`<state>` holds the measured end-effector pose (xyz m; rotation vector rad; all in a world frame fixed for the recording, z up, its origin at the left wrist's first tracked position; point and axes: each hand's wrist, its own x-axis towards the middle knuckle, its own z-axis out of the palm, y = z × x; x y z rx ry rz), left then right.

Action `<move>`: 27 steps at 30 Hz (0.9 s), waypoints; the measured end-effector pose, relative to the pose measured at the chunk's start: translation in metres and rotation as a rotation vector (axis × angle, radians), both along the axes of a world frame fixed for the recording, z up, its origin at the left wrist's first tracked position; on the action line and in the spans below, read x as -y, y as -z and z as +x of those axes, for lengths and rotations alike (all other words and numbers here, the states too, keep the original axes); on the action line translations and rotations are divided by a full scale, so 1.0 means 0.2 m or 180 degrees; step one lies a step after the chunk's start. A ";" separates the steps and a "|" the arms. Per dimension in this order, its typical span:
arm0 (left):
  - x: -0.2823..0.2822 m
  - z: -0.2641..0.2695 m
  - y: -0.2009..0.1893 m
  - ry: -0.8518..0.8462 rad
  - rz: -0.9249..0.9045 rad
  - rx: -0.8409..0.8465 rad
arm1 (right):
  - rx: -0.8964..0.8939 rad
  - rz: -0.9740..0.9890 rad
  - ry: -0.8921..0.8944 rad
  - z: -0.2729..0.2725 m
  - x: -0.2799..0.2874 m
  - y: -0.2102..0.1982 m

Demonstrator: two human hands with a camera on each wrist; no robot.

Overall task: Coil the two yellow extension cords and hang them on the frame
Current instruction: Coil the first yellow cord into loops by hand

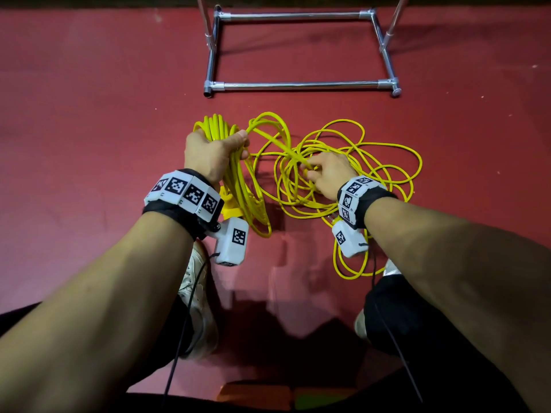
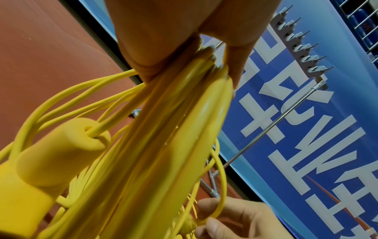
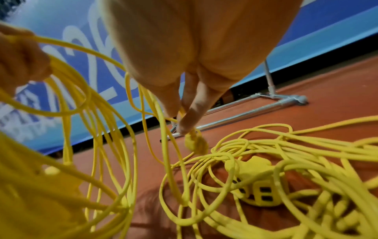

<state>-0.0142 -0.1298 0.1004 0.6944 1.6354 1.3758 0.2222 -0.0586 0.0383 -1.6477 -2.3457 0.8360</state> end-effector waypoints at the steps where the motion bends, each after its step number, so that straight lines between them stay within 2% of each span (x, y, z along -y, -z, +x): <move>1: 0.00 0.00 0.00 0.0013 -0.0003 -0.0017 | 0.0086 0.0111 -0.0104 0.00 0.00 -0.01; 6: 0.01 0.01 0.00 0.0000 -0.0039 -0.0056 | 0.0477 0.0286 -0.0098 -0.01 0.00 0.00; 9: 0.01 0.02 -0.01 -0.0002 -0.0041 -0.0067 | 0.0153 0.0191 -0.0040 -0.03 0.02 -0.07; 13: 0.01 0.05 -0.03 0.0006 -0.0064 -0.0126 | 0.0050 -0.0120 -0.0698 -0.17 0.08 -0.19; 17: 0.03 0.08 -0.07 0.0028 -0.0162 -0.0226 | -0.0510 -0.0274 -0.0420 -0.37 0.09 -0.20; 22: 0.07 0.09 -0.12 0.0027 -0.0234 -0.0475 | 0.0177 -0.0372 -0.0878 -0.39 0.07 -0.19; 27: 0.07 0.09 -0.16 0.0006 -0.0235 -0.0510 | -0.0289 -0.0105 -0.0009 -0.32 0.09 -0.21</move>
